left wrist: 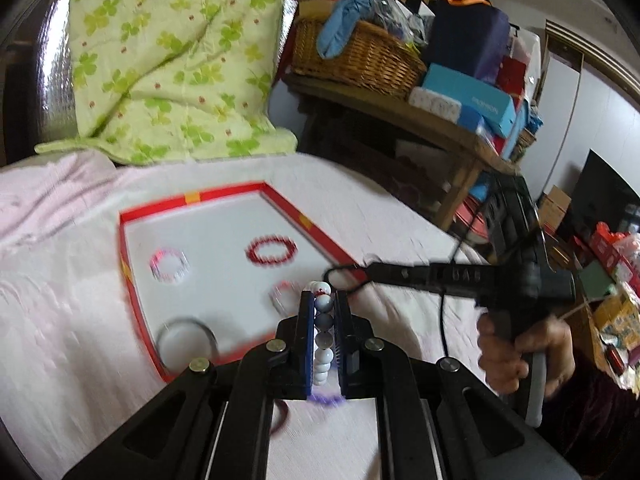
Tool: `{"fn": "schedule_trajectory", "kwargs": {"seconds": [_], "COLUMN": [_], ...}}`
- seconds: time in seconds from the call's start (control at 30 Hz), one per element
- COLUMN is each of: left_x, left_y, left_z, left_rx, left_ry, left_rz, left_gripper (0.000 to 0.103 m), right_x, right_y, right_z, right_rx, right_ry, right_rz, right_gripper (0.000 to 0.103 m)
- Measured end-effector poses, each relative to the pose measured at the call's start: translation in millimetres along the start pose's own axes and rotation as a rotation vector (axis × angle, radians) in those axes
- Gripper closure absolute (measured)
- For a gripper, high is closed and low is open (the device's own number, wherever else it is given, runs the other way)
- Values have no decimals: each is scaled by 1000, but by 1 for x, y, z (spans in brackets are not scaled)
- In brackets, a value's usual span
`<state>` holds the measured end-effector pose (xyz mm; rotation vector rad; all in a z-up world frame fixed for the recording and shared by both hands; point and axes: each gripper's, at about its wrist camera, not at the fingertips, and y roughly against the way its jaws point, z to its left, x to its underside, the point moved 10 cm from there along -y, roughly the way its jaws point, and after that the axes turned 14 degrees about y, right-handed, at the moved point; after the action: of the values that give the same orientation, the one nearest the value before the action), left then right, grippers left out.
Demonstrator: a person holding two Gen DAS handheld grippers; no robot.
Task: Organize jewelry
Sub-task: 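Place the white bead bracelet in the box with the left tool while the right tool places the hair tie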
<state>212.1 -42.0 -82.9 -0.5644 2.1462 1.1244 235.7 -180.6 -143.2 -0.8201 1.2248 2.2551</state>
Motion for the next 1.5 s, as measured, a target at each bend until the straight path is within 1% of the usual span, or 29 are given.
{"fn": "schedule_trajectory", "kwargs": {"seconds": [0.1,0.17,0.3,0.47,0.67,0.73,0.8,0.97,1.13,1.2,1.3,1.5], "left_x": [-20,-33,-46,-43,-32,-31,-29,-25,-29,-33,-37,-45], "left_y": [-9,-21,-47,-77,-96,-97,-98,-100,-96,-92,-84,-68], "left_z": [8,16,37,66,85,84,79,71,71,71,74,77], "left_rx": [-13,-25,-59,-88,-119,-115,-107,-129,-113,-102,-103,-101], "left_ry": [4,14,48,118,161,162,149,99,122,132,151,172], "left_rz": [-22,-27,-31,2,38,42,40,42,27,16,-3,-38], "left_gripper": [93,93,93,94,93,93,93,93,93,91,87,84], "right_x": [-13,-21,-27,-22,-17,-14,-15,-16,-18,-21,-25,-26], "right_y": [-4,-10,-30,-56,-70,-72,-72,-68,-58,-55,-49,-43], "right_z": [-4,-12,-25,-29,-32,-37,-40,-42,-46,-45,-43,-38], "right_rx": [59,86,130,135,178,194,214,233,254,245,242,232], "right_ry": [39,38,39,11,6,-5,-9,-20,-34,-44,-44,-36], "right_rz": [-20,-31,1,55,81,87,83,66,44,27,2,-12], "right_gripper": [91,91,91,91,91,91,89,87,85,78,77,77]}}
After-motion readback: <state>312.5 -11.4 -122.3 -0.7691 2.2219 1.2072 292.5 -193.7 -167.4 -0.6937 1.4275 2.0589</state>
